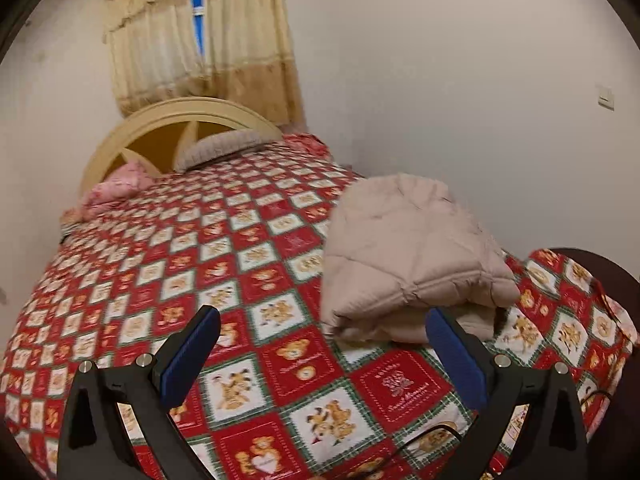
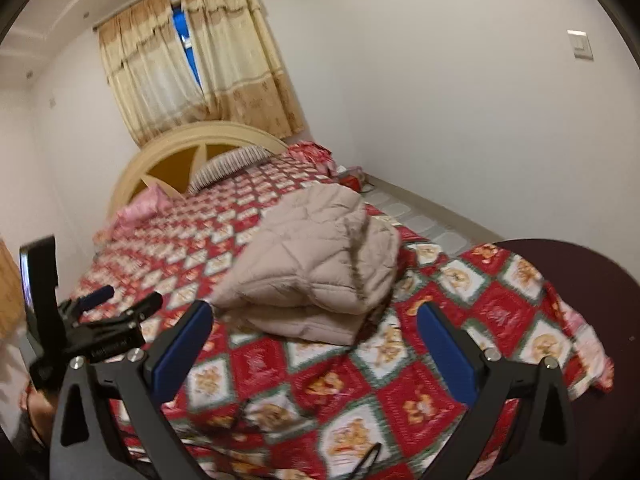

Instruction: Fold large clothes

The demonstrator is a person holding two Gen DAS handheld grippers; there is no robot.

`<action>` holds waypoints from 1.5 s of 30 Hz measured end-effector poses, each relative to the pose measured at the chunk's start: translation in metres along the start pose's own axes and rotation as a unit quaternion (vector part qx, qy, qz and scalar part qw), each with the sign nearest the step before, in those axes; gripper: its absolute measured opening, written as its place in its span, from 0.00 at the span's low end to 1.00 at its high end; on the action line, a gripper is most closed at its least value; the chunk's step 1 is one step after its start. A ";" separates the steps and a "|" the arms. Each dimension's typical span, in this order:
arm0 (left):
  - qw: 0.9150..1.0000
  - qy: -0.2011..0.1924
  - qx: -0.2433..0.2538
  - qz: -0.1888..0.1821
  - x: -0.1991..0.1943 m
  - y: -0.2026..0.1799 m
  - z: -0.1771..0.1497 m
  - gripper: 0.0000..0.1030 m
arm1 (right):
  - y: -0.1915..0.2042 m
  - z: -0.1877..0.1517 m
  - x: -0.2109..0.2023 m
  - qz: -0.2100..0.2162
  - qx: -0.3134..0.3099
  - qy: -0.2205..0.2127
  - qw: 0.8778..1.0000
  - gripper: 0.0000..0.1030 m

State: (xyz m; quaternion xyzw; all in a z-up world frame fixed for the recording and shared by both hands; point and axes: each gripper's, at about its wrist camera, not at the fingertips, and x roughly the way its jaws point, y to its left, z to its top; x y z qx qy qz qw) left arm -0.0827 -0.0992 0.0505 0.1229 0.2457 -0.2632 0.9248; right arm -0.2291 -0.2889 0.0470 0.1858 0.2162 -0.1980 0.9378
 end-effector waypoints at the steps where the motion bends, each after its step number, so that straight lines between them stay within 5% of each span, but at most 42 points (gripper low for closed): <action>1: 1.000 -0.002 -0.005 0.007 -0.004 0.002 0.001 0.99 | 0.001 0.002 -0.002 0.003 0.006 -0.002 1.000 1.00; 9: 1.000 -0.016 0.009 0.005 -0.016 -0.003 0.001 0.99 | 0.020 0.012 -0.021 -0.044 0.018 -0.013 0.999 1.00; 16: 0.999 -0.032 0.024 0.005 -0.025 -0.009 -0.001 0.99 | 0.054 0.004 -0.025 -0.098 -0.060 -0.061 0.992 1.00; 24: 1.000 0.002 0.023 -0.004 -0.012 -0.009 -0.007 0.99 | 0.059 -0.002 -0.006 -0.101 -0.065 -0.033 0.992 1.00; 45: 1.000 -0.008 0.020 -0.008 -0.021 -0.009 -0.004 0.99 | 0.067 -0.003 -0.013 -0.091 -0.070 -0.045 0.992 1.00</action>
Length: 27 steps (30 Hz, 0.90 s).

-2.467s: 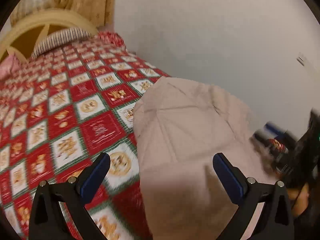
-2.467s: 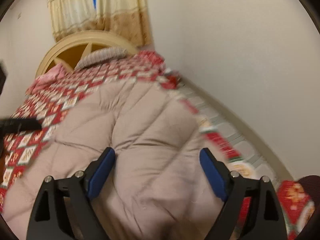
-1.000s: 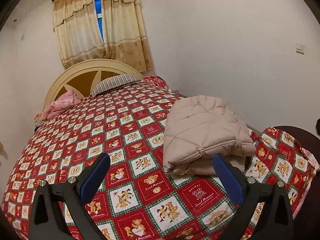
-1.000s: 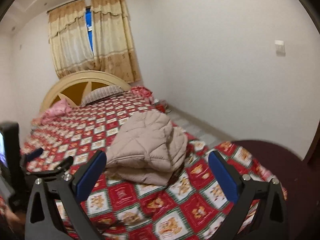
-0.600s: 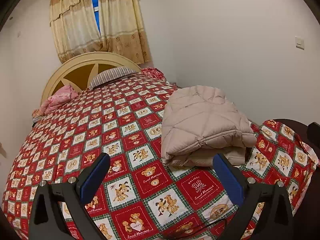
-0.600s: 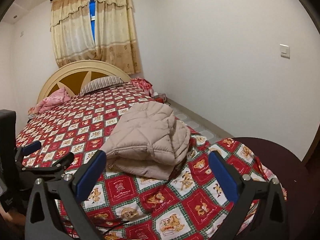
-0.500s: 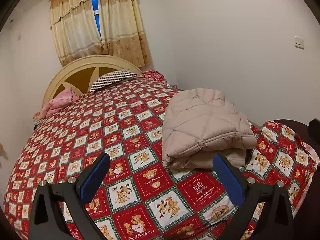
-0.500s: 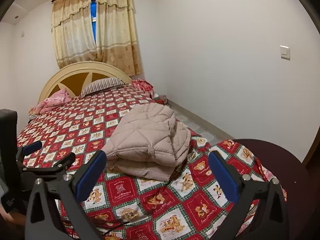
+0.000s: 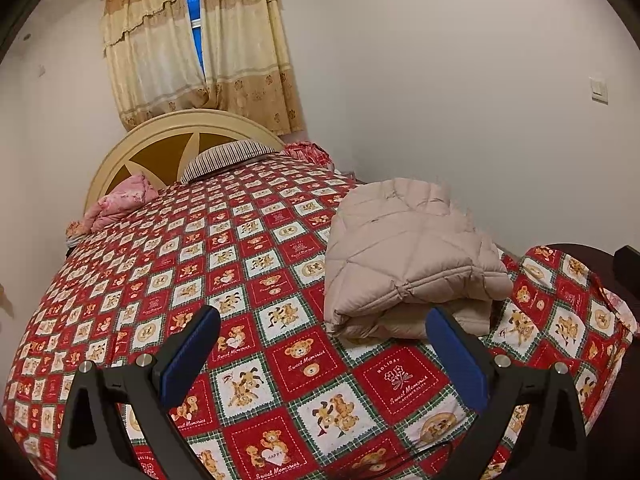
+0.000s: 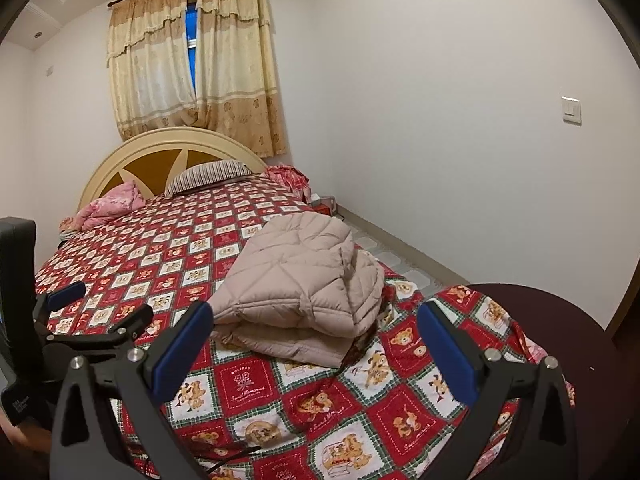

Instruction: Fold large clothes

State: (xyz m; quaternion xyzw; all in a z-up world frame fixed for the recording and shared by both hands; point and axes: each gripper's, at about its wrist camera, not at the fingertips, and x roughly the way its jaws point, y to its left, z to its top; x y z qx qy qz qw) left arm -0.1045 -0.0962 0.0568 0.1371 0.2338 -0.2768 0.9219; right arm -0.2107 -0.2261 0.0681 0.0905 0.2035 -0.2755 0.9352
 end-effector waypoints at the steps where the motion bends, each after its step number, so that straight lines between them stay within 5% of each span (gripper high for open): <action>1: 1.000 0.001 -0.001 -0.001 0.000 0.000 0.000 0.99 | 0.000 0.000 0.000 0.000 0.000 0.001 1.000 1.00; 27: 1.000 0.006 -0.004 -0.002 0.004 0.002 -0.002 0.99 | -0.001 -0.003 0.001 0.003 0.005 0.006 1.000 1.00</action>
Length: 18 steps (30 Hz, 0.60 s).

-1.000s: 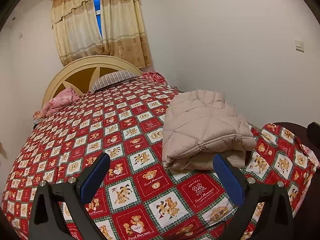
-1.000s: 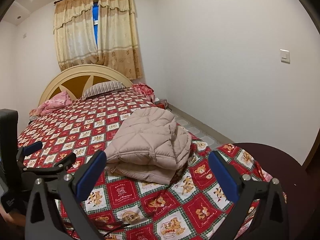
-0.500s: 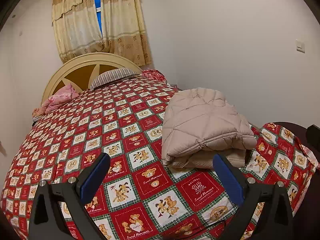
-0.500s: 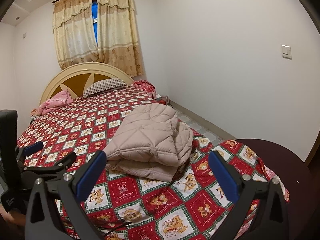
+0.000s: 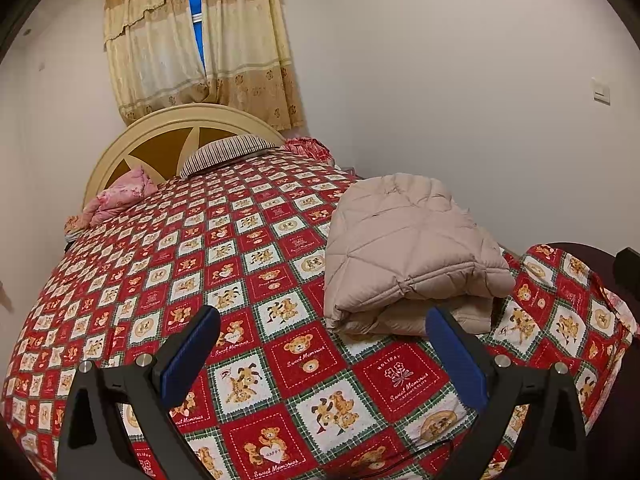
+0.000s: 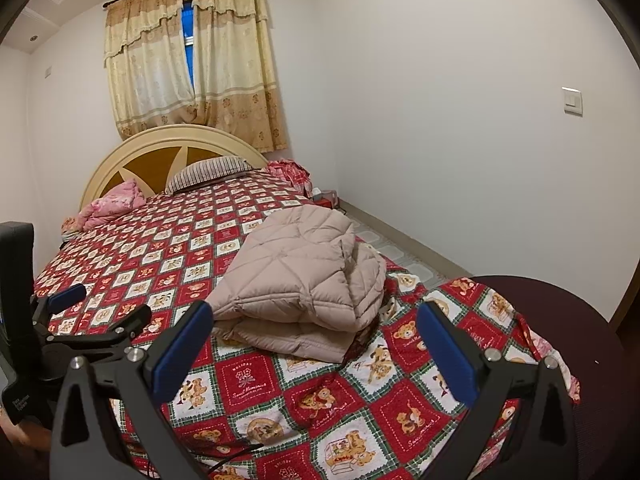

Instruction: Fold large clothes

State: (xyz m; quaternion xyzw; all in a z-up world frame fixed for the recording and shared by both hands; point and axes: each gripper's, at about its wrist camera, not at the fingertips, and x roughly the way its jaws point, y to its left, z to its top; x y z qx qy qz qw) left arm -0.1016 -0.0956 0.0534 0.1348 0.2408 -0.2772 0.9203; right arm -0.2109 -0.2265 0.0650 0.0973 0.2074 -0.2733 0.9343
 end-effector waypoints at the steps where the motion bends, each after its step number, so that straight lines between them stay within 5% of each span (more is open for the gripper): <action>1: 1.000 0.000 0.001 0.000 0.000 0.000 0.000 0.99 | 0.000 0.000 0.000 0.000 0.000 0.000 1.000 1.00; 18: 1.000 -0.002 0.001 0.009 0.003 0.000 -0.004 0.99 | 0.001 -0.004 0.000 -0.001 0.003 0.006 1.000 1.00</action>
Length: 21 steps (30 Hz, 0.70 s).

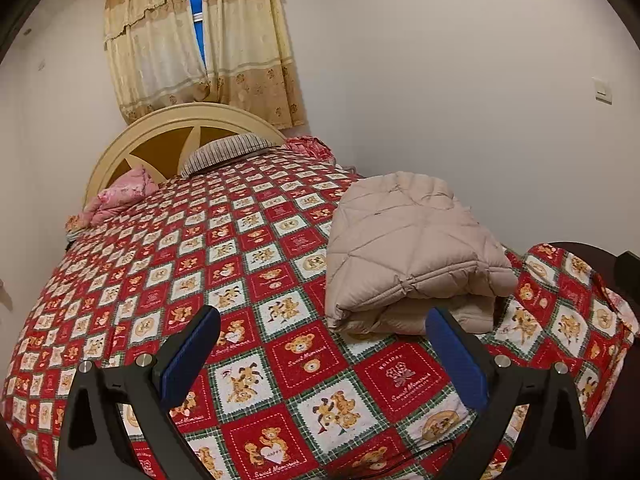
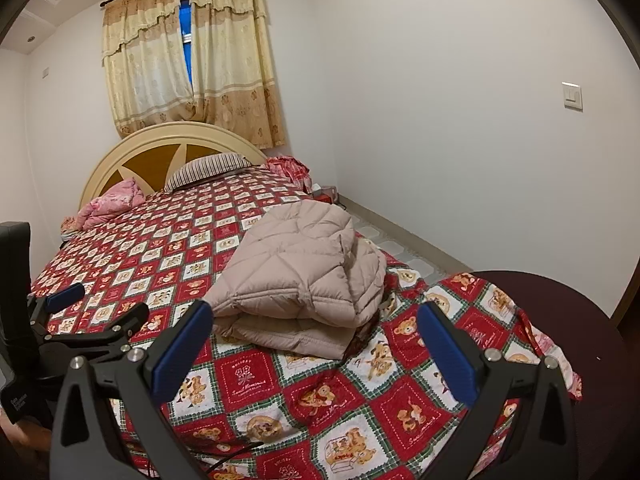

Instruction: Fold large clothes

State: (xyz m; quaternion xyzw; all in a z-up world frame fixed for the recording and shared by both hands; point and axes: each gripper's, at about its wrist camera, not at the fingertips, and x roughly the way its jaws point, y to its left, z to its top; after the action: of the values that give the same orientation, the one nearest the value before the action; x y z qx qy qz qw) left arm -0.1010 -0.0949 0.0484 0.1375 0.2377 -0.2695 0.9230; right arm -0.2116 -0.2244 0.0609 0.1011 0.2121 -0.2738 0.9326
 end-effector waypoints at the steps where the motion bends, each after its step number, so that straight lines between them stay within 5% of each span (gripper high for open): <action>1: 1.000 -0.001 0.002 0.003 0.001 0.000 0.000 0.99 | 0.000 -0.001 0.000 -0.001 0.000 0.000 1.000 1.00; 16: 1.000 0.004 -0.002 0.023 0.010 0.008 0.001 0.99 | -0.003 -0.003 0.003 -0.002 0.006 0.007 1.000 1.00; 21: 1.000 -0.002 0.000 0.005 0.009 0.010 0.000 0.99 | -0.006 -0.003 0.005 0.000 0.009 0.009 1.000 1.00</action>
State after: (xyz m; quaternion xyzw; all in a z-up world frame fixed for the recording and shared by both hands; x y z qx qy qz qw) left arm -0.0888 -0.0908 0.0450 0.1377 0.2349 -0.2655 0.9249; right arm -0.2116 -0.2305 0.0557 0.1119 0.2180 -0.2752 0.9296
